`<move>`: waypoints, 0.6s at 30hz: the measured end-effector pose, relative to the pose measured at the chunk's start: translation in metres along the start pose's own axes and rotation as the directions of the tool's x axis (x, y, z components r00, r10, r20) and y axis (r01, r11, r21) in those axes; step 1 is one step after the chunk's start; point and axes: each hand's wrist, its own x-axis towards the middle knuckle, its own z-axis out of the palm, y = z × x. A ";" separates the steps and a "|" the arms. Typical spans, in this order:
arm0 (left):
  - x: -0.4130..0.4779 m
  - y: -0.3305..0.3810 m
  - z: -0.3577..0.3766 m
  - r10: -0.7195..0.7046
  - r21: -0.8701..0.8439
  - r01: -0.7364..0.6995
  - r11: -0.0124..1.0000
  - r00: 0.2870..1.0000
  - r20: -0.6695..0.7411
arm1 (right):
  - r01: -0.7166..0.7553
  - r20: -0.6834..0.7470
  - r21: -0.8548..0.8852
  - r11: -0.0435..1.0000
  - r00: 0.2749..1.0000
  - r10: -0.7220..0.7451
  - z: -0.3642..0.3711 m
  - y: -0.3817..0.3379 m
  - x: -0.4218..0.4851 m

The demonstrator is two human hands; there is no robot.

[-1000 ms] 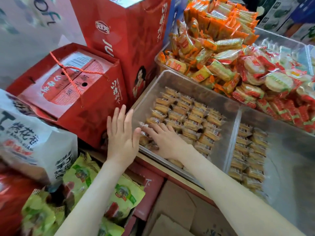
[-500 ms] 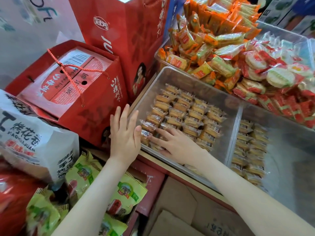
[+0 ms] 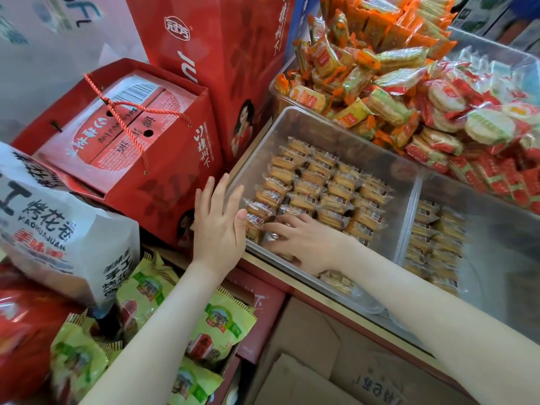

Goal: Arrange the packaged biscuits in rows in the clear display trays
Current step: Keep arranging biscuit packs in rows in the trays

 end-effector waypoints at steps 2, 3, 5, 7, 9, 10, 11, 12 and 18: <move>0.000 0.000 -0.001 0.007 0.004 -0.007 1.000 1.000 0.004 | -0.014 0.042 -0.072 0.997 0.999 0.017 -0.008 -0.005 0.003; 0.000 0.000 -0.001 0.011 0.009 -0.011 1.000 1.000 0.008 | -0.024 0.067 -0.103 0.994 0.997 0.031 -0.010 -0.008 0.005; 0.000 -0.001 -0.001 0.015 0.016 -0.015 1.000 1.000 0.022 | -0.043 0.101 -0.143 0.989 0.993 0.058 -0.011 -0.015 0.008; 0.000 -0.001 -0.001 0.012 0.021 -0.013 1.000 0.999 0.034 | -0.056 0.103 -0.129 0.990 0.992 0.069 -0.012 -0.018 0.009; 0.000 -0.001 -0.001 0.011 0.026 -0.012 1.000 0.999 0.038 | -0.059 0.104 -0.081 0.995 0.992 0.067 -0.015 -0.017 0.007; 0.000 -0.001 -0.001 0.012 0.027 -0.013 1.000 0.999 0.040 | -0.058 0.103 -0.057 0.997 0.993 0.064 -0.016 -0.015 0.005; 0.000 -0.002 -0.002 0.013 0.024 -0.014 1.000 0.999 0.042 | -0.055 0.096 -0.041 0.998 0.994 0.059 -0.017 -0.014 0.004; 0.001 -0.002 -0.002 0.015 0.019 -0.016 1.000 0.999 0.045 | -0.053 0.080 -0.031 0.998 0.995 0.055 -0.017 -0.013 0.002; 0.001 -0.002 -0.003 0.013 0.018 -0.014 1.000 0.998 0.064 | -0.055 -0.039 0.052 0.997 0.998 0.057 -0.017 -0.013 -0.016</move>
